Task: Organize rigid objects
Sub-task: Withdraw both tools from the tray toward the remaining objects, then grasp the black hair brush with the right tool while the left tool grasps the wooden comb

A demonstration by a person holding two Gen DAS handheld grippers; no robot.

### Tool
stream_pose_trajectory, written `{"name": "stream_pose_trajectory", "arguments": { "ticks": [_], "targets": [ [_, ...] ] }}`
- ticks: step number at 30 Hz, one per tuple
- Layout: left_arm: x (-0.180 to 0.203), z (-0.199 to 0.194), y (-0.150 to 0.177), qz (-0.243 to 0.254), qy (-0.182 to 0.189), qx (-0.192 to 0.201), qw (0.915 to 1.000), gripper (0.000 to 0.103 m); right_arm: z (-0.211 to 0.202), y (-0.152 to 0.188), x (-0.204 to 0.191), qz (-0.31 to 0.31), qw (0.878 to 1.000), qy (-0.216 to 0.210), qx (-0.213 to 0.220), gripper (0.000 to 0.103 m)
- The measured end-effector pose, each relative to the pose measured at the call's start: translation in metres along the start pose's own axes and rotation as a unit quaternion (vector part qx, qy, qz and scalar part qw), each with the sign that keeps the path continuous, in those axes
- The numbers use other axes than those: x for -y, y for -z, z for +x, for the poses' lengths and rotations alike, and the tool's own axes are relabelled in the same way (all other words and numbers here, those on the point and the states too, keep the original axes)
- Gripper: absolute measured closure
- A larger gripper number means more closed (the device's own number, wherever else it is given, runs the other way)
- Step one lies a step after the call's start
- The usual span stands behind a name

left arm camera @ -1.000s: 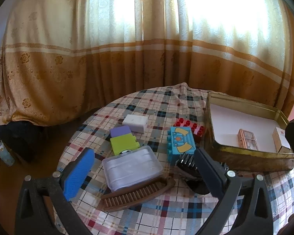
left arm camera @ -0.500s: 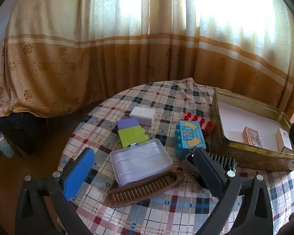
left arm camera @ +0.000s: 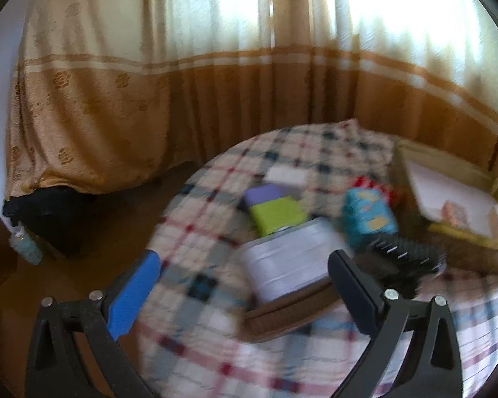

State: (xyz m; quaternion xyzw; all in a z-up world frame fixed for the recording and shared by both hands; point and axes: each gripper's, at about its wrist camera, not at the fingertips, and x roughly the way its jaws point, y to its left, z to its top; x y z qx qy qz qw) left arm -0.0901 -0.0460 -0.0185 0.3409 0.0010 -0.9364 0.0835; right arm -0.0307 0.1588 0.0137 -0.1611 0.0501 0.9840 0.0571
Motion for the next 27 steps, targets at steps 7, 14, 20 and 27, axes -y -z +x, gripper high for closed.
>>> {"name": "stream_pose_trajectory", "arguments": {
  "ticks": [7, 14, 20, 27],
  "targets": [
    [-0.041, 0.018, 0.015, -0.046, 0.015, -0.047, 0.9977, 0.0, 0.013, 0.004, -0.011, -0.009, 0.998, -0.037, -0.044, 0.012],
    [-0.035, 0.014, 0.018, -0.017, 0.026, -0.047, 0.9984, 0.0, 0.044, 0.013, -0.039, -0.042, 0.983, -0.107, -0.145, 0.012],
    [-0.036, 0.007, 0.019, 0.0, 0.065, -0.049, 0.9967, 0.0, 0.076, 0.027, -0.054, -0.051, 0.959, -0.142, -0.238, 0.027],
    [-0.015, 0.003, 0.02, 0.052, 0.096, -0.056, 0.9925, 0.0, 0.114, 0.033, -0.065, -0.017, 0.941, -0.173, -0.292, 0.027]
  ]
}}
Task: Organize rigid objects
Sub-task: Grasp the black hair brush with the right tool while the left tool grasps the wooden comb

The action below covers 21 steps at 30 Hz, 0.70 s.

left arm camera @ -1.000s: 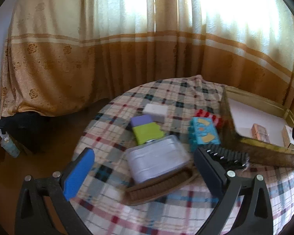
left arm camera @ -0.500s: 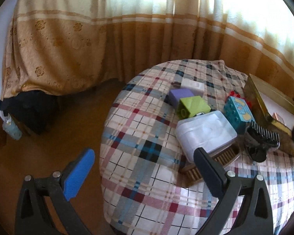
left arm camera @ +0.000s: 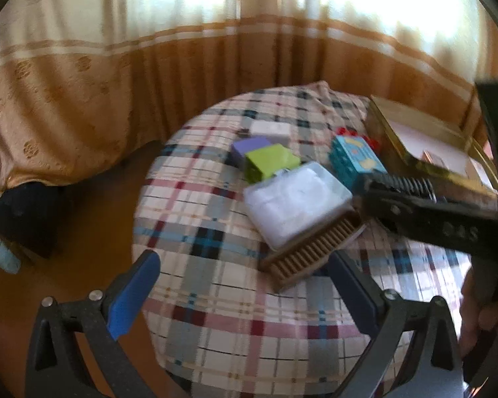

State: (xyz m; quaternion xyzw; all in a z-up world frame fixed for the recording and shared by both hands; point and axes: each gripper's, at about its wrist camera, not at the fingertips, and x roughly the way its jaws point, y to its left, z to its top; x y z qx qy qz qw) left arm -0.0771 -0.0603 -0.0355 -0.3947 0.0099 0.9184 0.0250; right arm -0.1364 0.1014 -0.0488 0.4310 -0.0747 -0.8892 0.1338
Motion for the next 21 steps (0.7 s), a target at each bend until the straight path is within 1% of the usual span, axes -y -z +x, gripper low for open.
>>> {"name": "stream_pose_trajectory", "arguments": {
  "ticks": [2, 3, 5, 9, 11, 14, 16, 18, 19, 20, 21],
  "targets": [
    [0.004, 0.004, 0.001, 0.002, 0.018, -0.011, 0.9998, 0.0, 0.007, -0.001, -0.01, -0.02, 1.0, -0.007, -0.01, 0.031],
    [0.006, 0.006, 0.001, 0.003, 0.025, -0.016, 0.9996, 0.0, 0.006, 0.0, -0.012, -0.027, 1.0, -0.006, -0.011, 0.037],
    [0.012, 0.01, 0.001, 0.011, 0.035, -0.023, 0.9991, 0.0, 0.004, 0.001, -0.014, -0.036, 0.999, -0.007, -0.01, 0.038],
    [0.022, 0.013, -0.001, 0.038, 0.021, -0.026, 0.9987, 0.0, -0.001, 0.004, -0.009, -0.03, 0.999, -0.017, -0.011, 0.038],
    [0.023, 0.015, -0.004, 0.036, 0.026, -0.027, 0.9986, 0.0, -0.007, 0.009, -0.006, -0.03, 0.999, -0.017, -0.009, 0.038],
    [0.023, 0.019, -0.008, 0.032, 0.022, -0.036, 0.9986, 0.001, -0.021, 0.02, 0.002, -0.018, 1.0, -0.017, 0.003, 0.038],
    [0.026, 0.019, -0.01, 0.035, 0.023, -0.039, 0.9984, 0.005, -0.032, 0.028, 0.006, -0.019, 1.0, -0.002, 0.015, 0.038],
    [0.03, 0.018, -0.01, 0.042, 0.02, -0.037, 0.9982, 0.009, -0.048, 0.035, 0.015, -0.008, 0.999, -0.003, 0.032, 0.038],
    [0.033, 0.018, -0.01, 0.048, 0.018, -0.037, 0.998, 0.012, -0.055, 0.038, 0.017, -0.01, 0.999, 0.009, 0.041, 0.038],
    [0.037, 0.018, -0.009, 0.058, 0.019, -0.036, 0.9975, 0.02, -0.058, 0.041, 0.017, -0.017, 0.999, 0.023, 0.045, 0.038],
    [0.04, 0.018, -0.007, 0.064, 0.029, -0.04, 0.9968, 0.028, -0.06, 0.043, 0.019, -0.02, 0.998, 0.03, 0.044, 0.038]
  ]
}}
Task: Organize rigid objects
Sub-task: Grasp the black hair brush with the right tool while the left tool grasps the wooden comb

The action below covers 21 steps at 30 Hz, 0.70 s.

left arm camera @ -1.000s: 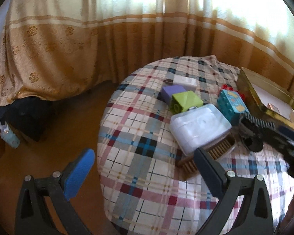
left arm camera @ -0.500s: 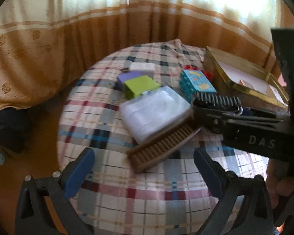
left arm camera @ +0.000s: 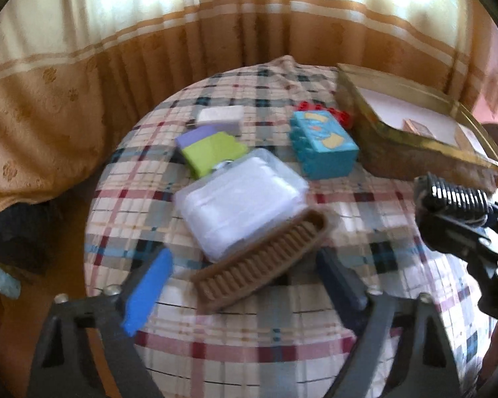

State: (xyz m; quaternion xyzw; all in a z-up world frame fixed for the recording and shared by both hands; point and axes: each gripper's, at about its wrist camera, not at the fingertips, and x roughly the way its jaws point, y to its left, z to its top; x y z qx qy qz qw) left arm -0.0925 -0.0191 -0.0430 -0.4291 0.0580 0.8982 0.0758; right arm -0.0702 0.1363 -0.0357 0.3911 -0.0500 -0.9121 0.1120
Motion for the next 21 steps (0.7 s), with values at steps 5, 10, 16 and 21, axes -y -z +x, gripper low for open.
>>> {"name": "stream_pose_trajectory", "arguments": {
  "ticks": [5, 10, 16, 21],
  "targets": [
    [0.017, -0.009, 0.009, 0.022, 0.083, -0.012, 0.9963, 0.053, 0.004, 0.012, 0.011, 0.031, 0.999, -0.02, -0.016, 0.038],
    [0.029, -0.023, 0.012, 0.046, 0.119, -0.001, 0.9918, 0.047, -0.003, 0.013, 0.014, 0.042, 0.999, -0.018, 0.004, 0.038],
    [0.032, -0.015, -0.005, 0.033, 0.088, 0.008, 0.9955, 0.027, -0.007, 0.014, 0.023, 0.072, 0.997, -0.012, 0.022, 0.038],
    [0.039, 0.006, -0.01, 0.025, 0.084, -0.011, 0.9961, 0.046, -0.008, 0.014, 0.025, 0.076, 0.997, -0.013, 0.026, 0.038]
  ]
}}
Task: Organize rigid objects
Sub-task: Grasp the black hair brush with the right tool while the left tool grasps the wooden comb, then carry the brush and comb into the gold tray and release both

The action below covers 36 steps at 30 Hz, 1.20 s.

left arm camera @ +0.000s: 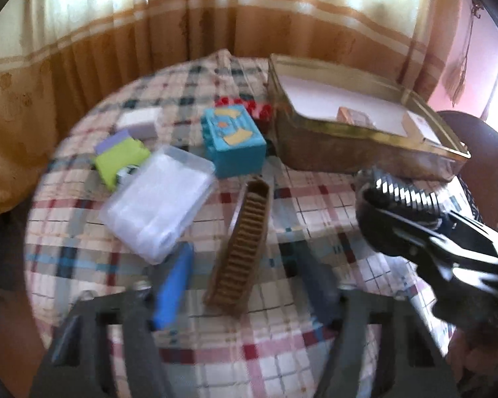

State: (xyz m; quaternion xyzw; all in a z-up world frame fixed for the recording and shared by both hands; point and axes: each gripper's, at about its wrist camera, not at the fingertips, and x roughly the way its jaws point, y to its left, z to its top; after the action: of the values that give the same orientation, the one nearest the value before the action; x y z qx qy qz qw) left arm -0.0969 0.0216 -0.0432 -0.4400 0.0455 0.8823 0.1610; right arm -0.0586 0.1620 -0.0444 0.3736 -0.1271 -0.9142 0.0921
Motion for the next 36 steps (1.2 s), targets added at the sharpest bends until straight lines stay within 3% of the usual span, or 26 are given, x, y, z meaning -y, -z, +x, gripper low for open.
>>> {"name": "stream_pose_trajectory", "arguments": {
  "ticks": [3, 5, 13, 27, 36],
  "targets": [
    [0.009, 0.002, -0.001, 0.02, -0.007, 0.007, 0.9998, 0.062, -0.001, 0.0, 0.002, 0.005, 1.0, 0.0, 0.001, 0.038],
    [0.011, 0.002, -0.001, 0.023, -0.004, 0.014, 0.9996, 0.079, 0.001, 0.0, 0.002, 0.006, 1.0, 0.002, -0.002, 0.038],
    [-0.005, -0.007, 0.008, -0.034, 0.068, 0.025, 0.9968, 0.079, -0.001, 0.0, 0.005, 0.013, 1.0, 0.002, 0.001, 0.038],
    [0.009, -0.059, -0.006, -0.023, 0.044, 0.112, 0.9925, 0.079, -0.035, 0.007, 0.001, 0.0, 0.996, -0.013, 0.088, 0.038],
    [0.023, -0.076, -0.032, -0.012, 0.034, 0.145, 0.9888, 0.079, -0.075, -0.017, 0.015, 0.015, 0.989, 0.006, 0.15, 0.038]
  ]
}}
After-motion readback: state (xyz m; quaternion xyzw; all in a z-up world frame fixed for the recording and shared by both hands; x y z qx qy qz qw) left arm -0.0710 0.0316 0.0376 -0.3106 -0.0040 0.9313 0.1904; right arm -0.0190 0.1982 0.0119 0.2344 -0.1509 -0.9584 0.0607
